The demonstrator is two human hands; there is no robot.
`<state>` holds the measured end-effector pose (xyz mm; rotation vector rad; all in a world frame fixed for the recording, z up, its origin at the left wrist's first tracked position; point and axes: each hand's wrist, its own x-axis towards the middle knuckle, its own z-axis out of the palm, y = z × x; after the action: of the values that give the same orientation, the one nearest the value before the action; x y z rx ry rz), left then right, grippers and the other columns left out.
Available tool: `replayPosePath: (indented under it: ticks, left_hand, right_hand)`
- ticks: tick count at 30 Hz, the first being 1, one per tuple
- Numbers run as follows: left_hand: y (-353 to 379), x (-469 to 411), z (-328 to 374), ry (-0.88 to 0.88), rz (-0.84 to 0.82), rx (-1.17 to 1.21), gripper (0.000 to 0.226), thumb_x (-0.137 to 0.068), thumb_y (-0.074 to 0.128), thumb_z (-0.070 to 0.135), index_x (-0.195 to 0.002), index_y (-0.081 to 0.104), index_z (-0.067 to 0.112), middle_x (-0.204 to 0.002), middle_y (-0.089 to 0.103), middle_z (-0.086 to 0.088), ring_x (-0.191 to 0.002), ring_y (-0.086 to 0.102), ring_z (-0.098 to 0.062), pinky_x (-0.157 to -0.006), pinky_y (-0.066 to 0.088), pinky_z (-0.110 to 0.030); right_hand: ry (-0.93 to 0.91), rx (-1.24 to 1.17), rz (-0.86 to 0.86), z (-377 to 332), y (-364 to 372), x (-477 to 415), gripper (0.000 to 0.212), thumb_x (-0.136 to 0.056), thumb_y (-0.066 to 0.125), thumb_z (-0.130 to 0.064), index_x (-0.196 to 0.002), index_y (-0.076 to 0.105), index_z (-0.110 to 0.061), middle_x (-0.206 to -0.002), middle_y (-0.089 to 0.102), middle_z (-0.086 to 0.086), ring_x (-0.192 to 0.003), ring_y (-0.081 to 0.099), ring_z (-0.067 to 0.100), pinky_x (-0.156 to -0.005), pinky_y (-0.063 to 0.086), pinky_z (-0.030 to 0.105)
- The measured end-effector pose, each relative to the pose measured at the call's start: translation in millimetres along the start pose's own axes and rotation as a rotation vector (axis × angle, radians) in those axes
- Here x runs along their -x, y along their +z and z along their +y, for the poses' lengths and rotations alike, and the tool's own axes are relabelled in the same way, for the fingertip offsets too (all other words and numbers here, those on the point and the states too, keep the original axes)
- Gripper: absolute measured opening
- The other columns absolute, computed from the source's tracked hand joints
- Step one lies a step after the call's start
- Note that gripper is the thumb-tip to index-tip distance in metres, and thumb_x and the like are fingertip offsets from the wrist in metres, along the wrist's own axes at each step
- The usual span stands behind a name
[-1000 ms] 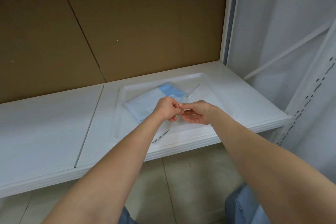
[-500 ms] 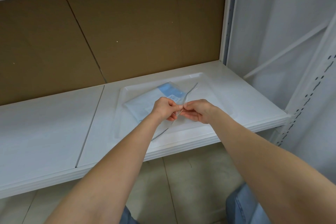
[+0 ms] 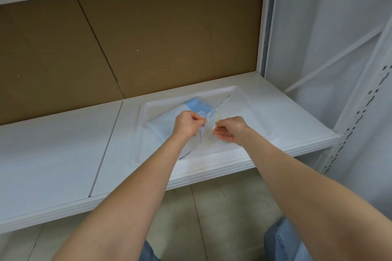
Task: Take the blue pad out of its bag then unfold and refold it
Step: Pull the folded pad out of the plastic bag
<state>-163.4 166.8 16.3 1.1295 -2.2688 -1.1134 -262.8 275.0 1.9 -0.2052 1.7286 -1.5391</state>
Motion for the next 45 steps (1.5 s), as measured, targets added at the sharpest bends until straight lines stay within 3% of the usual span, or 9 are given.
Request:
replayPosePath:
  ticks: [3, 6, 8, 13, 20, 23, 35, 40, 45]
  left_hand:
    - [4, 3, 4, 0.086, -0.003, -0.185, 0.018, -0.076, 0.065, 0.019, -0.062, 0.055, 0.025, -0.073, 0.062, 0.008, -0.083, 0.064, -0.019, -0.076, 0.057, -0.036]
    - [7, 9, 11, 0.178, -0.037, -0.372, 0.015, -0.078, 0.059, 0.017, -0.068, 0.051, 0.025, -0.081, 0.064, 0.006, -0.087, 0.062, -0.019, -0.07, 0.05, -0.031]
    - [9, 11, 14, 0.247, -0.049, -0.455, 0.01, -0.08, 0.058, 0.017, -0.081, 0.052, 0.025, -0.092, 0.065, 0.004, -0.09, 0.061, -0.02, -0.068, 0.046, -0.03]
    - [14, 10, 23, 0.438, -0.042, -0.594, 0.031, -0.086, 0.05, 0.007, -0.112, 0.05, 0.024, -0.118, 0.054, 0.001, -0.097, 0.058, -0.025, -0.066, 0.042, -0.03]
    - [26, 5, 33, 0.532, -0.046, -0.652, 0.051, -0.085, 0.044, -0.005, -0.12, 0.06, 0.029, -0.125, 0.058, 0.005, -0.109, 0.057, -0.023, -0.067, 0.045, -0.029]
    - [28, 3, 33, 0.537, -0.04, -0.698, 0.054, -0.086, 0.043, -0.006, -0.127, 0.059, 0.027, -0.131, 0.058, 0.003, -0.116, 0.055, -0.025, -0.08, 0.051, -0.034]
    - [14, -5, 30, 0.373, 0.155, -0.593, 0.058, -0.083, 0.04, -0.01, -0.132, 0.054, 0.015, -0.14, 0.05, 0.004, -0.117, 0.055, -0.027, -0.084, 0.048, -0.033]
    - [14, 5, 29, 0.32, 0.069, -0.638, 0.064, -0.087, 0.058, 0.023, -0.145, 0.032, 0.025, -0.143, 0.04, 0.001, -0.117, 0.053, -0.026, -0.08, 0.048, -0.034]
    - [13, 19, 28, 0.308, -0.084, -0.774, 0.095, -0.083, 0.064, 0.03, -0.149, -0.003, 0.042, -0.126, 0.042, -0.007, -0.085, 0.057, -0.029, -0.059, 0.042, -0.032]
  right_hand:
    - [-0.099, 0.003, 0.09, 0, 2, -4, 0.018, -0.084, 0.071, -0.02, -0.091, 0.057, -0.011, -0.081, 0.061, 0.007, -0.064, 0.061, 0.017, -0.056, 0.053, 0.026]
    - [-0.207, 0.05, 0.223, -2, 0, -8, 0.021, -0.084, 0.07, -0.026, -0.097, 0.058, -0.015, -0.088, 0.062, 0.006, -0.066, 0.059, 0.017, -0.062, 0.054, 0.029]
    - [-0.237, 0.107, 0.277, -4, -1, -9, 0.005, -0.085, 0.064, -0.023, -0.083, 0.063, -0.019, -0.085, 0.065, 0.006, -0.068, 0.059, 0.02, -0.075, 0.057, 0.035]
    - [-0.241, 0.142, 0.279, -4, -4, -9, 0.02, -0.081, 0.062, -0.019, -0.062, 0.065, -0.023, -0.069, 0.066, 0.0, -0.073, 0.059, 0.021, -0.085, 0.056, 0.041]
    - [-0.275, 0.164, 0.274, -5, -10, -10, 0.023, -0.086, 0.067, -0.022, -0.064, 0.063, -0.024, -0.065, 0.065, -0.002, -0.074, 0.059, 0.018, -0.081, 0.053, 0.035]
    - [-0.252, 0.134, 0.281, -3, -13, -11, 0.025, -0.087, 0.063, -0.014, -0.063, 0.063, -0.022, -0.067, 0.065, 0.003, -0.067, 0.057, 0.018, -0.077, 0.054, 0.034]
    - [-0.125, -0.077, 0.337, -2, -20, -8, 0.022, -0.088, 0.05, 0.004, -0.07, 0.058, -0.007, -0.063, 0.058, 0.011, -0.044, 0.055, 0.016, -0.05, 0.055, 0.026]
    - [-0.144, -0.062, 0.365, -7, -17, -10, 0.025, -0.088, 0.049, 0.003, -0.068, 0.055, -0.01, -0.064, 0.057, 0.01, -0.043, 0.054, 0.015, -0.044, 0.051, 0.024]
    - [-0.164, -0.082, 0.394, -11, -19, -13, 0.024, -0.091, 0.048, -0.001, -0.071, 0.057, -0.01, -0.066, 0.058, 0.009, -0.046, 0.056, 0.016, -0.058, 0.057, 0.027]
